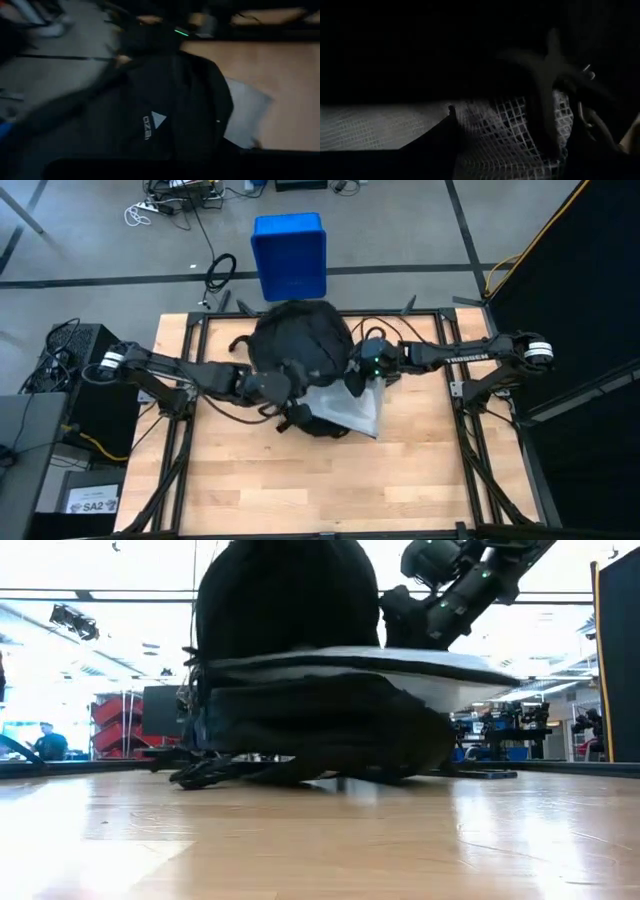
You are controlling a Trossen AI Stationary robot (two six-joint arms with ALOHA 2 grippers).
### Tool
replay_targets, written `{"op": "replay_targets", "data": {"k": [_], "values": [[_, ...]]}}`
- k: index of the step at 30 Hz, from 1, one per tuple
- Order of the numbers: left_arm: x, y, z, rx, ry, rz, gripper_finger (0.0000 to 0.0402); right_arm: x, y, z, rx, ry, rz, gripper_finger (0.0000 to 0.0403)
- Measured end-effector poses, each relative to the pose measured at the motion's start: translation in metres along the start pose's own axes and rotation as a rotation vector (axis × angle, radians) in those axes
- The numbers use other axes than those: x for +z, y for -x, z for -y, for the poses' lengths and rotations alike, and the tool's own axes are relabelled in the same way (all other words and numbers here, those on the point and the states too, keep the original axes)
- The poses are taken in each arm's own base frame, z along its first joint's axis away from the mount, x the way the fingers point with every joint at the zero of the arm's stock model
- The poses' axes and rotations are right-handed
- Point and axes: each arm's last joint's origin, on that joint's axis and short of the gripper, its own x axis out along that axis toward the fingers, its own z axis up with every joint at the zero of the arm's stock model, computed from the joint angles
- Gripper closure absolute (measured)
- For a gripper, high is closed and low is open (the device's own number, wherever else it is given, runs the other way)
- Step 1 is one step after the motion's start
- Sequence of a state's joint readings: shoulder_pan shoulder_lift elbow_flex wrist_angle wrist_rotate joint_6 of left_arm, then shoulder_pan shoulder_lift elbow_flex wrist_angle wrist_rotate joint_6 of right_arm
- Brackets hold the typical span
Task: Unpack backpack
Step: Put the zip bag into the backpack
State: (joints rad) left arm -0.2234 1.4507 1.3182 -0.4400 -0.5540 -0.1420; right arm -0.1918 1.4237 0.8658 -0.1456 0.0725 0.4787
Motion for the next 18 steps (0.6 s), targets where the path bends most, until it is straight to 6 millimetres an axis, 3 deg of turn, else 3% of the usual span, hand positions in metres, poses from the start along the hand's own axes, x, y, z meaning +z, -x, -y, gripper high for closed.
{"op": "replay_targets", "data": {"k": [6, 10, 14, 18], "values": [[-0.005, -0.023, 0.017, -0.105, -0.012, -0.011, 0.0402, 0.021, 0.001, 0.003, 0.066, -0.079, 0.18, 0.0223], [-0.001, -0.021, 0.017, -0.116, -0.013, 0.018, 0.0402, 0.029, 0.002, 0.001, 0.109, -0.107, 0.247, 0.0225], [0.003, -0.014, 0.013, -0.115, -0.016, 0.044, 0.0402, 0.028, 0.001, 0.01, 0.029, -0.155, 0.267, 0.0225], [0.004, -0.013, 0.013, -0.104, -0.021, 0.057, 0.0402, 0.025, -0.001, 0.015, 0.058, -0.226, 0.288, 0.0225]]}}
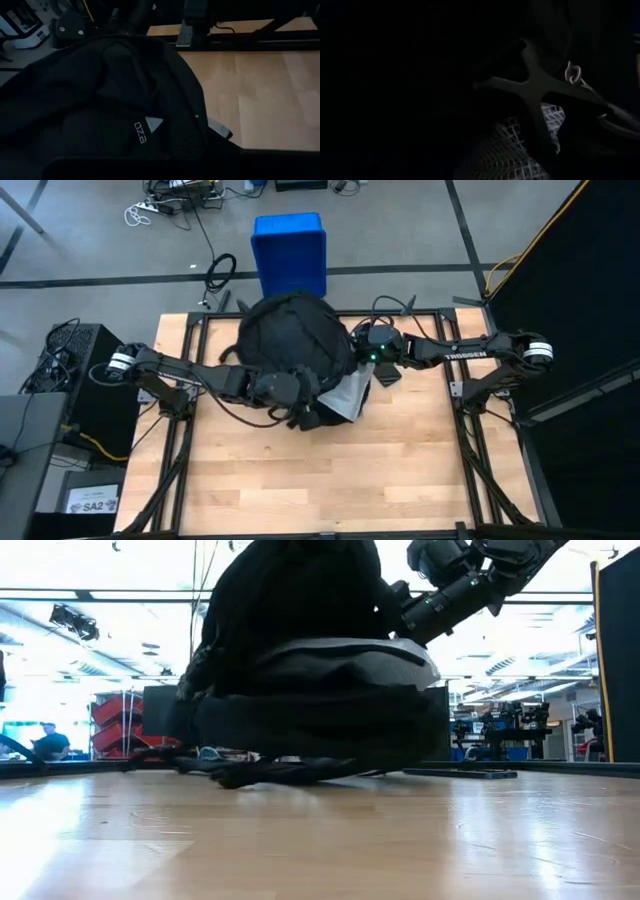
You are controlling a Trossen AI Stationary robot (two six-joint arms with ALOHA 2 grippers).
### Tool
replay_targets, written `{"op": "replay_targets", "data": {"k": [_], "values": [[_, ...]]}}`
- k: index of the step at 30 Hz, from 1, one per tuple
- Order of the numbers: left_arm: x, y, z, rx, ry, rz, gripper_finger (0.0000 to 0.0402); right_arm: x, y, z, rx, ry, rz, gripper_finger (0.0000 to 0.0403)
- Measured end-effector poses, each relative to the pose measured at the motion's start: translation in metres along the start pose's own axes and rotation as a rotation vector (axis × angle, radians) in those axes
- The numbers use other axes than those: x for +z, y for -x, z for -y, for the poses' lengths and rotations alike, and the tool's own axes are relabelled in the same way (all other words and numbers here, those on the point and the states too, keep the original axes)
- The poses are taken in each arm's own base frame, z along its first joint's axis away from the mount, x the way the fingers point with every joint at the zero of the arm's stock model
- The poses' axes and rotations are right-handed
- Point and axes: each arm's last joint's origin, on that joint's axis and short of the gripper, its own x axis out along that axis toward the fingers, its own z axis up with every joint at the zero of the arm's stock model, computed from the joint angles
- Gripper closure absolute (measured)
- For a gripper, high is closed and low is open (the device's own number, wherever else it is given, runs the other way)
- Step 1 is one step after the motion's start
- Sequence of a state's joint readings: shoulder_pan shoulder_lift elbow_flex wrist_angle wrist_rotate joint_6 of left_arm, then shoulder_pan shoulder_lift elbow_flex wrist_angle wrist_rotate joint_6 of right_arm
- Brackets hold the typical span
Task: Unpack backpack
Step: Put the zip bag into the backpack
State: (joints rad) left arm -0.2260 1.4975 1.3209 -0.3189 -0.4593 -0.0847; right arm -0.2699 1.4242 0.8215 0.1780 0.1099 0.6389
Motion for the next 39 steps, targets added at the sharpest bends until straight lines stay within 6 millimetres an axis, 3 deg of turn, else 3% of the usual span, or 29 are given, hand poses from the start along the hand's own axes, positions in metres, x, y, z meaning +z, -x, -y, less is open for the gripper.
{"op": "replay_targets", "data": {"k": [5, 6, 10, 12, 20, 28, 32, 39], "values": [[0.0, 0.001, 0.002, -0.033, -0.005, -0.005, 0.0402, -0.007, 0.001, -0.01, 0.053, 0.07, -0.028, 0.0221], [0.0, 0.002, 0.003, -0.038, -0.006, -0.006, 0.0402, -0.009, 0.002, -0.013, 0.057, 0.093, -0.028, 0.02], [-0.001, 0.001, 0.002, -0.028, -0.013, -0.011, 0.0402, -0.011, 0.005, -0.021, 0.091, 0.196, -0.01, 0.0052], [-0.001, 0.001, 0.001, -0.018, -0.039, -0.015, 0.0402, -0.012, 0.005, -0.022, 0.098, 0.221, -0.018, 0.0022], [-0.007, 0.001, -0.001, 0.047, -0.093, -0.062, 0.0402, -0.015, 0.012, -0.03, 0.261, 0.356, -0.093, 0.0117], [-0.01, 0.008, -0.005, 0.068, -0.117, -0.106, 0.0402, -0.025, 0.054, -0.063, 0.586, 0.52, -0.189, 0.0162], [-0.009, 0.012, -0.006, 0.067, -0.119, -0.102, 0.0402, -0.059, 0.063, -0.078, 0.607, 0.654, -0.327, 0.0196], [-0.008, 0.012, -0.007, 0.068, -0.117, -0.099, 0.0402, -0.135, 0.043, -0.091, 0.464, 0.977, -0.436, 0.0323]]}}
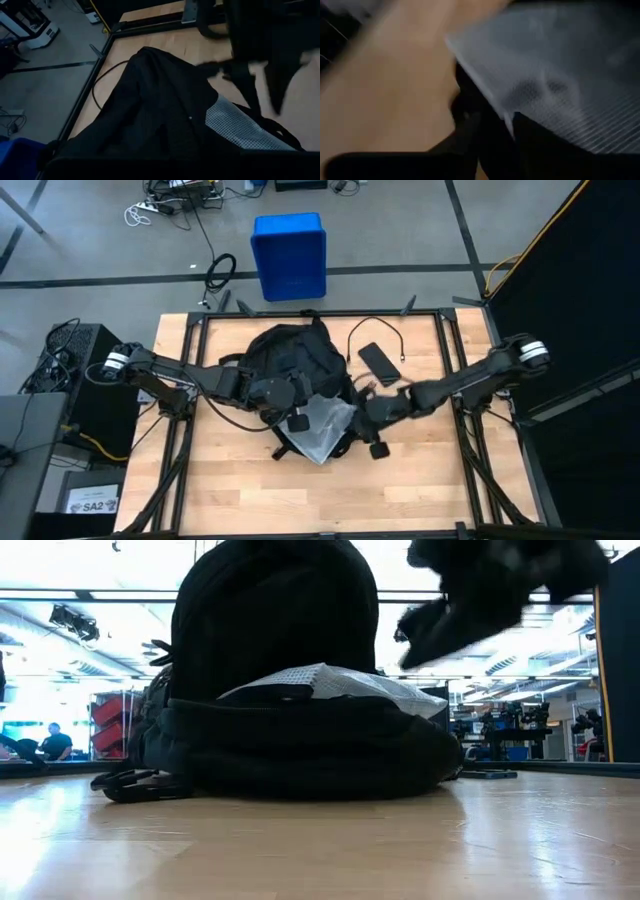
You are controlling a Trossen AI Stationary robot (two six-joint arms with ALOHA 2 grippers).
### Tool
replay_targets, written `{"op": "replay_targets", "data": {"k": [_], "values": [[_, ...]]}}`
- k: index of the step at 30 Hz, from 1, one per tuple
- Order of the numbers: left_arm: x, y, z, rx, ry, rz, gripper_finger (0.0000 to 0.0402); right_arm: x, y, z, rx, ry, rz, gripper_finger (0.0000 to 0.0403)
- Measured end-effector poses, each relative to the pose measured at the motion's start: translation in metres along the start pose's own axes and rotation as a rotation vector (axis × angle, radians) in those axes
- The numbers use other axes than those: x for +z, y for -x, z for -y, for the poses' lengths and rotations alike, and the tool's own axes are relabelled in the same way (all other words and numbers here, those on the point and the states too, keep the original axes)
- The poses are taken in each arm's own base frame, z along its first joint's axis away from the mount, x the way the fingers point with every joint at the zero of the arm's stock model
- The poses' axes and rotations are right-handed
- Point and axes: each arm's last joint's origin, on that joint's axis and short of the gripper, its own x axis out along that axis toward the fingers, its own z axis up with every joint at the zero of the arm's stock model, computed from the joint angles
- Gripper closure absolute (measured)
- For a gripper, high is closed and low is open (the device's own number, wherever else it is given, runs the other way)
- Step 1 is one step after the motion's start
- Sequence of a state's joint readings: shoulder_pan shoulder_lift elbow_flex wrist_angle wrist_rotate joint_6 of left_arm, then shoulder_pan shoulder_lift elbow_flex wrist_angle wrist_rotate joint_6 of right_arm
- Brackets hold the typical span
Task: Unpack backpack
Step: Put the zip bag into the backpack
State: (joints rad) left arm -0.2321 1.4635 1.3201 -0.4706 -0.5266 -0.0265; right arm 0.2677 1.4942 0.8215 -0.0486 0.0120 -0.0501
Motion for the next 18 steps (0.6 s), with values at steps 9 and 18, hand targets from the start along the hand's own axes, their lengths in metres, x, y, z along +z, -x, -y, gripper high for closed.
{"op": "replay_targets", "data": {"k": [9, 18], "values": [[0.004, 0.0, 0.002, -0.092, 0.024, 0.037, 0.0402, 0.001, -0.028, 0.033, -0.346, 0.004, 0.002, 0.0385], [0.007, 0.0, 0.003, -0.112, 0.02, 0.067, 0.0402, 0.027, -0.012, 0.087, -0.57, -0.167, 0.076, 0.0395]]}}
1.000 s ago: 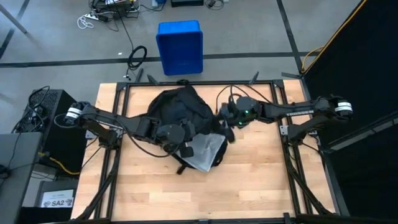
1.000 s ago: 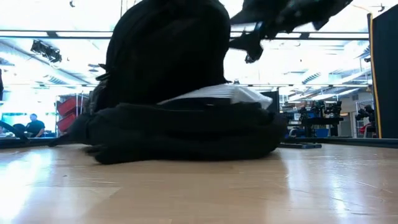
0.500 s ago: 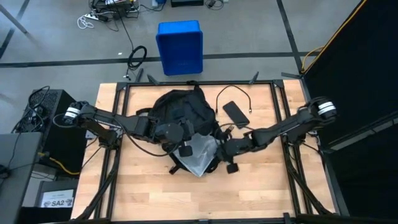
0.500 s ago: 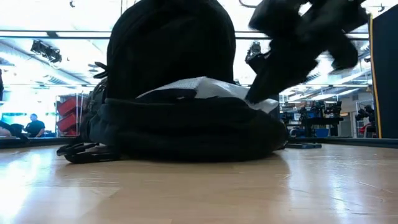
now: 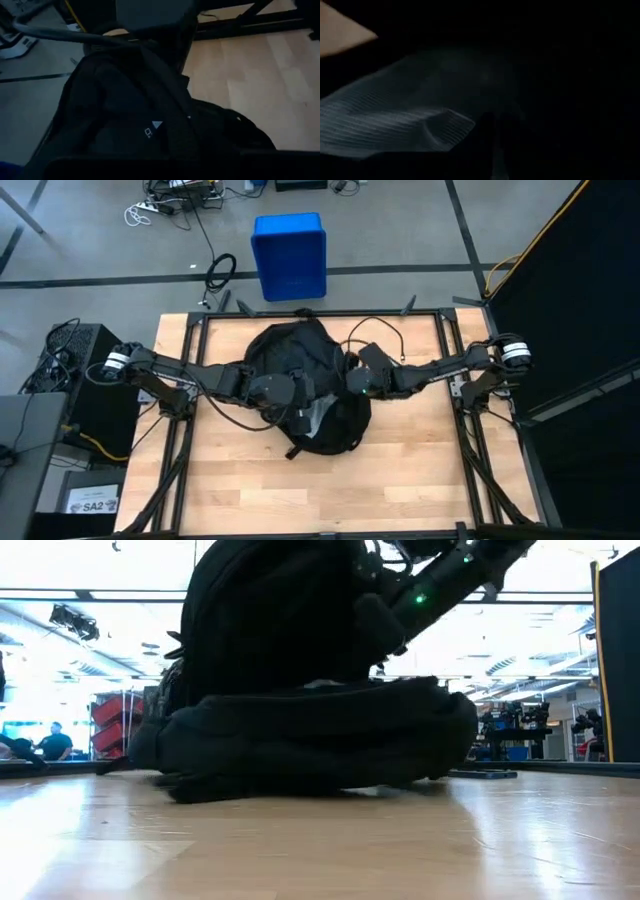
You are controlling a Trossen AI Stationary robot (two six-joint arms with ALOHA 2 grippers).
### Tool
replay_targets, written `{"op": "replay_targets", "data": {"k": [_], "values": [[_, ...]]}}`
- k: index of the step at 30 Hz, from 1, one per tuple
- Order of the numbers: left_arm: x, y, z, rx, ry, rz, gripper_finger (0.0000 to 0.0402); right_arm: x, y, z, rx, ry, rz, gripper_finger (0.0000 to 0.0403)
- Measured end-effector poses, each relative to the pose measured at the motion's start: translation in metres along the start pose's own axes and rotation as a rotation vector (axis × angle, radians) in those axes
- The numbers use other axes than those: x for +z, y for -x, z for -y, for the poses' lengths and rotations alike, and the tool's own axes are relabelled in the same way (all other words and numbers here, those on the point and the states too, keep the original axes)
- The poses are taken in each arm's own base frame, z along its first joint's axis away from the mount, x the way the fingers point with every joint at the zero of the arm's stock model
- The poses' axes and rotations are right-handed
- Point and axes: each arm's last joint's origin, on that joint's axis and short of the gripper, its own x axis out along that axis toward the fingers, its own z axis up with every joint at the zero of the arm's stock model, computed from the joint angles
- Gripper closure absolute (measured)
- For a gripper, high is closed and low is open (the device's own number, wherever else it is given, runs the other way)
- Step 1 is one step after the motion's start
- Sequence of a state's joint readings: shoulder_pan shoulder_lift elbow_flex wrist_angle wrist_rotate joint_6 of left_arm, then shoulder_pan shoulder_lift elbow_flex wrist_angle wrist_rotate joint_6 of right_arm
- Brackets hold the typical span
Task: Unpack backpack
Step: Put the zip bag into the backpack, then put the black charger cable into the backpack
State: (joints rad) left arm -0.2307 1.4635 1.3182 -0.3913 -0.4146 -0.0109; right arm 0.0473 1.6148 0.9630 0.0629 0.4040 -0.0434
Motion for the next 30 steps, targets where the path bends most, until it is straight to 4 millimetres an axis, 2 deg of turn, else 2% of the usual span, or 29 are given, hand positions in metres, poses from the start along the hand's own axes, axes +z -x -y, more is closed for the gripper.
{"op": "replay_targets", "data": {"k": [3, 8, 10, 13, 17, 20, 22, 26, 30], "values": [[-0.004, 0.002, -0.002, 0.055, -0.025, -0.046, 0.0402, 0.005, 0.009, 0.006, -0.005, 0.034, -0.068, 0.0391], [-0.016, 0.01, -0.011, 0.141, -0.082, -0.165, 0.0402, 0.021, 0.04, 0.012, -0.003, -0.035, -0.07, 0.0393], [-0.018, 0.015, -0.014, 0.154, -0.074, -0.193, 0.0402, 0.019, 0.05, 0.019, -0.014, -0.114, -0.106, 0.0391], [-0.021, 0.021, -0.018, 0.165, -0.056, -0.225, 0.0401, 0.008, 0.058, 0.04, -0.087, -0.223, -0.229, 0.0377], [-0.023, 0.022, -0.018, 0.168, -0.058, -0.246, 0.0401, -0.014, 0.047, 0.073, -0.169, -0.305, -0.371, 0.0343], [-0.029, 0.018, -0.016, 0.15, -0.083, -0.255, 0.0401, -0.031, 0.032, 0.102, -0.096, -0.416, -0.386, 0.0311], [-0.035, 0.014, -0.016, 0.134, -0.083, -0.249, 0.0402, -0.036, 0.022, 0.117, -0.049, -0.465, -0.332, 0.0288], [-0.046, 0.007, -0.023, 0.098, -0.038, -0.227, 0.0402, -0.045, 0.016, 0.145, -0.097, -0.449, -0.317, 0.0246], [-0.055, 0.001, -0.032, 0.095, -0.001, -0.245, 0.0402, -0.053, 0.017, 0.166, -0.131, -0.514, -0.329, 0.0216]]}}
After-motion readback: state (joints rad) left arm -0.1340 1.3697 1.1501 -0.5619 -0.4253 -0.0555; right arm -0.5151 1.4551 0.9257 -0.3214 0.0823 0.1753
